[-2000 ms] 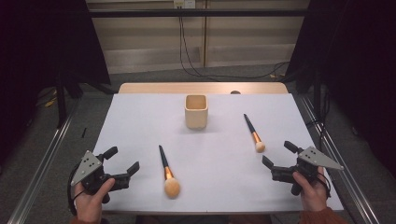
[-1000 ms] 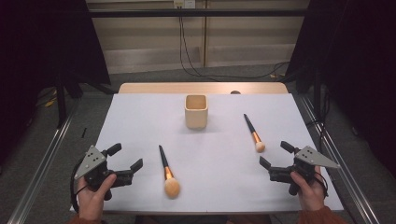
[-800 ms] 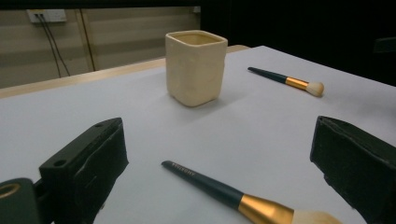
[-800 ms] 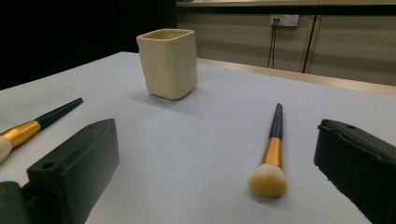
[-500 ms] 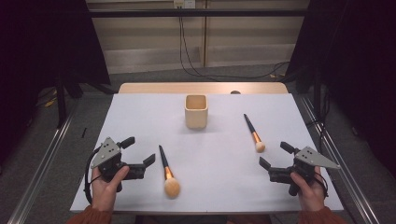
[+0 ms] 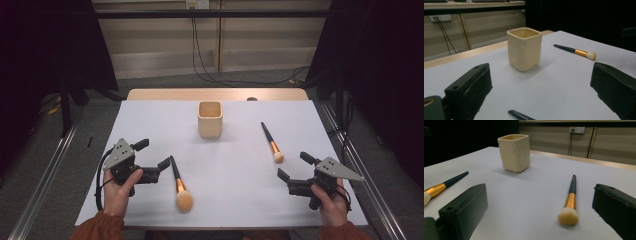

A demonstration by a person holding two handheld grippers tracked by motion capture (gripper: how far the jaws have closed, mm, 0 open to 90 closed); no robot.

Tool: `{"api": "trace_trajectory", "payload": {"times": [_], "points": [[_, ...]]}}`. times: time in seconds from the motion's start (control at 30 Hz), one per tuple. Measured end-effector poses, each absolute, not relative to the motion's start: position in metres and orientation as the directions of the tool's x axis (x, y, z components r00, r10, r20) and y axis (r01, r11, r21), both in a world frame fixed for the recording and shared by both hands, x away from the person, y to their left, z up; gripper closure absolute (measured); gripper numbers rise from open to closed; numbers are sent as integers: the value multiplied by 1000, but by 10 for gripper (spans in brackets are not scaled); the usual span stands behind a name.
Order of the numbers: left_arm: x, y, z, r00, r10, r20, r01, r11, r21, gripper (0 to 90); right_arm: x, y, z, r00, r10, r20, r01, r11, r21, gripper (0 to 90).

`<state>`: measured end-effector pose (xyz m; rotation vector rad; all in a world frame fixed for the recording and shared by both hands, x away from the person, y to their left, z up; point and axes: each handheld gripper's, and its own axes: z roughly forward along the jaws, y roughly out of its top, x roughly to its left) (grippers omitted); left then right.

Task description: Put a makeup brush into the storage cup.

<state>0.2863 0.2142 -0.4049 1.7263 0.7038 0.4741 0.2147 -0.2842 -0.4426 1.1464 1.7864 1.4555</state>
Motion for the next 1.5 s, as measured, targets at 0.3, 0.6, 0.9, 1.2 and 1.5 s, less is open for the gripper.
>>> {"api": "trace_trajectory", "payload": {"times": [0.3, 0.6, 0.9, 1.2, 1.5], "points": [[299, 204, -402, 749, 660, -58, 215, -159, 964, 34, 215, -285, -443, -478, 874, 88, 266, 48, 963, 0], [305, 196, -400, 748, 663, -45, 245, -212, 946, 35, 215, -284, -443, -479, 873, 91, 267, 47, 963, 0], [308, 192, -400, 744, 667, -47, 316, -288, 904, 46, 215, -284, -443, -479, 873, 91, 272, 49, 961, 0], [311, 190, -401, 734, 676, -63, 395, -349, 850, 46, 215, -284, -443, -481, 872, 91, 275, 51, 960, 0], [317, 188, -397, 746, 663, -59, 455, -443, 773, 47, 215, -284, -444, -483, 871, 92, 279, 53, 959, 0]]}}
